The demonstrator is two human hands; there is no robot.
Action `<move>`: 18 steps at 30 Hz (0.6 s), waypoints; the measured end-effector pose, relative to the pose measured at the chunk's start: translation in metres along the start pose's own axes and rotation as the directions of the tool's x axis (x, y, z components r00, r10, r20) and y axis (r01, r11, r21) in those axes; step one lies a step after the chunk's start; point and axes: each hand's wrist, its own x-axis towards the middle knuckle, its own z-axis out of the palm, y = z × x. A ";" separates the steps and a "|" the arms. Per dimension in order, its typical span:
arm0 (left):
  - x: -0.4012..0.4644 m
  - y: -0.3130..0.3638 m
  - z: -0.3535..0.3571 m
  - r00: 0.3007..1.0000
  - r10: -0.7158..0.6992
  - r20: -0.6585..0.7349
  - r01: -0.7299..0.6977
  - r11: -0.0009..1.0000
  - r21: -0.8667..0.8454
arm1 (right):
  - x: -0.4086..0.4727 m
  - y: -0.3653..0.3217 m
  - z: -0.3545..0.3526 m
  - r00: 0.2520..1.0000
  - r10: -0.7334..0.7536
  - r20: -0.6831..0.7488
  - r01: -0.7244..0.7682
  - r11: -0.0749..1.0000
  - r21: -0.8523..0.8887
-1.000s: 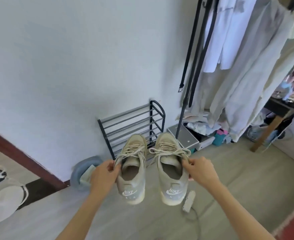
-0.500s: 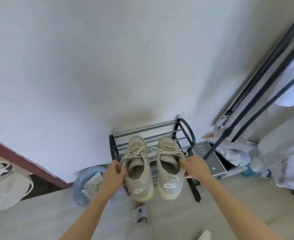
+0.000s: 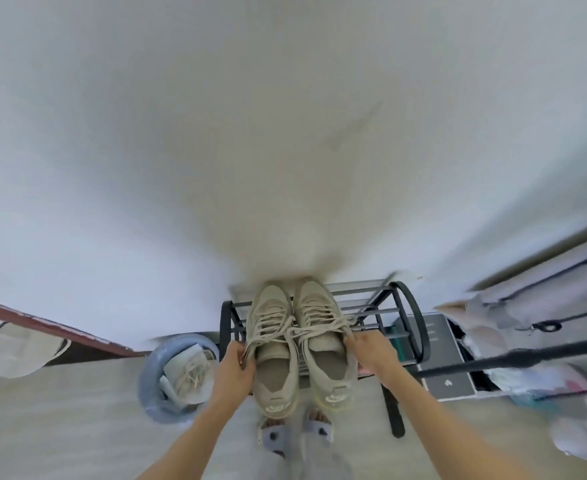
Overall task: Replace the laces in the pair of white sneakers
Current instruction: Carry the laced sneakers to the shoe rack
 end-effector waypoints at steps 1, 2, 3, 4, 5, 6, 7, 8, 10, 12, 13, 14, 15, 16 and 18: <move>0.002 -0.002 0.003 1.000 -0.021 -0.002 0.021 1.000 -0.002 | 0.007 0.000 -0.002 1.000 0.005 0.007 -0.005 0.999 -0.037; 0.003 -0.004 0.005 0.999 -0.048 -0.001 0.048 0.999 -0.011 | 0.012 0.001 -0.003 1.000 0.017 0.020 -0.016 0.999 -0.039; 0.004 -0.006 0.009 0.997 -0.072 0.000 0.072 0.997 -0.022 | 0.014 0.003 -0.003 0.999 0.032 0.043 -0.031 0.999 -0.018; 0.005 -0.009 0.012 0.996 -0.093 0.000 0.093 0.995 -0.033 | 0.016 0.006 -0.003 0.998 0.039 0.057 -0.038 0.999 -0.020; 0.006 -0.010 0.015 0.994 -0.107 -0.001 0.107 0.993 -0.044 | 0.017 0.008 -0.003 0.997 0.042 0.062 -0.040 0.999 -0.036; 0.006 -0.010 0.017 0.993 -0.118 0.000 0.118 0.992 -0.051 | 0.019 0.011 -0.002 0.998 0.040 0.058 -0.037 0.998 -0.058; 0.007 -0.009 0.019 0.992 -0.124 -0.002 0.124 0.991 -0.057 | 0.023 0.015 -0.001 0.998 0.038 0.056 -0.034 0.997 -0.066; 0.006 -0.008 0.020 0.991 -0.133 -0.003 0.132 0.989 -0.068 | 0.025 0.017 0.000 0.998 0.033 0.057 -0.030 0.998 -0.064; 0.005 -0.009 0.023 0.990 -0.139 -0.010 0.137 0.985 -0.105 | 0.029 0.022 0.002 0.997 0.017 0.073 -0.013 0.998 -0.057; 0.002 -0.011 0.027 0.990 -0.141 -0.018 0.138 0.982 -0.129 | 0.031 0.024 0.004 0.995 0.010 0.100 -0.007 0.999 -0.036; 0.001 -0.011 0.028 0.990 -0.141 -0.024 0.136 0.981 -0.136 | 0.032 0.025 0.006 0.994 0.002 0.110 0.000 1.000 -0.021; 0.000 -0.011 0.029 0.990 -0.140 -0.032 0.135 0.981 -0.137 | 0.032 0.024 0.007 0.993 -0.004 0.119 0.005 1.000 -0.007; 0.001 -0.012 0.031 0.990 -0.133 -0.041 0.126 0.983 -0.137 | 0.032 0.025 0.009 0.992 -0.008 0.124 0.007 1.000 0.007; 0.001 -0.012 0.031 0.991 -0.124 -0.043 0.117 0.985 -0.127 | 0.032 0.024 0.010 0.992 -0.006 0.127 0.004 1.000 0.010; 0.002 -0.013 0.032 0.993 -0.113 -0.046 0.108 0.989 -0.104 | 0.034 0.026 0.014 0.990 0.008 0.139 -0.010 1.000 0.014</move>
